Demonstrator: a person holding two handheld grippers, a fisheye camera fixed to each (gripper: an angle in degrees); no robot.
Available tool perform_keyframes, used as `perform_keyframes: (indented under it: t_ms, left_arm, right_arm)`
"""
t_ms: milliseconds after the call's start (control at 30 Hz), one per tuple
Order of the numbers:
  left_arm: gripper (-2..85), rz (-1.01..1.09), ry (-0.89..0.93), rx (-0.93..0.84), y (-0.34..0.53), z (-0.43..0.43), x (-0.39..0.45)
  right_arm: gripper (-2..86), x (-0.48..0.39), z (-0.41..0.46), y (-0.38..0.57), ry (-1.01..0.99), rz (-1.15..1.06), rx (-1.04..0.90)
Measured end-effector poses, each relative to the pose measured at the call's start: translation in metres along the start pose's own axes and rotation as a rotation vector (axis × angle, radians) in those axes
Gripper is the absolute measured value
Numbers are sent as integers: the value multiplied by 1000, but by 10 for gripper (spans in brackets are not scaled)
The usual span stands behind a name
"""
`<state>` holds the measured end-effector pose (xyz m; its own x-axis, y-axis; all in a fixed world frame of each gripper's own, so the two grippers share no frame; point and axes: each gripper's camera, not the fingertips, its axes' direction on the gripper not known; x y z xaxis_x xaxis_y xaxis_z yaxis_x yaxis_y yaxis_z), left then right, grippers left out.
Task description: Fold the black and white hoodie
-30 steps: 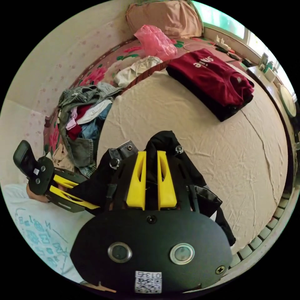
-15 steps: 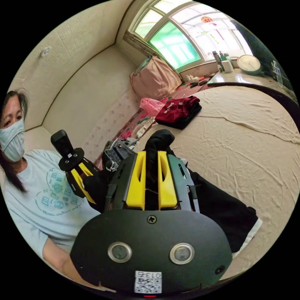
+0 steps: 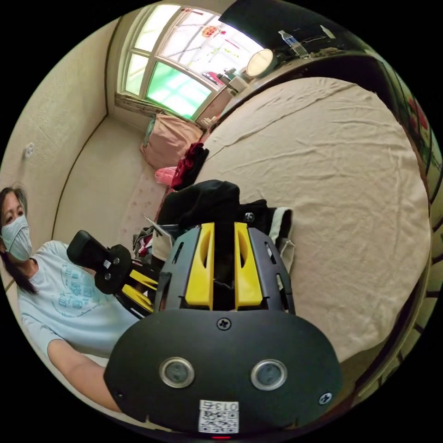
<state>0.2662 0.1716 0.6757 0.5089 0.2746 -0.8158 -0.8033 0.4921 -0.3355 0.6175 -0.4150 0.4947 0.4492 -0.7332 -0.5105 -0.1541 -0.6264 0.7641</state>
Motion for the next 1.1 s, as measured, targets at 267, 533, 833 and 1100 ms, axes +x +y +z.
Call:
perform_keyframes:
  t_ms: [267,533,833,1100]
  left_arm:
    - [91,-3,169,-3,-20,21,-10]
    - [86,138,174,216,20,-60,8]
    - [48,-104,-183,197,45,-53,-63]
    - [5,-210,-24,151,36,-4,-124]
  right_arm:
    - [57,8,-62,53,52,98,213]
    - [25,-134,-46,74,371,-345,137]
    - [0,-72,36,82,668,-204,-50]
    - [-2,-93,-45,88,574,-36,252]
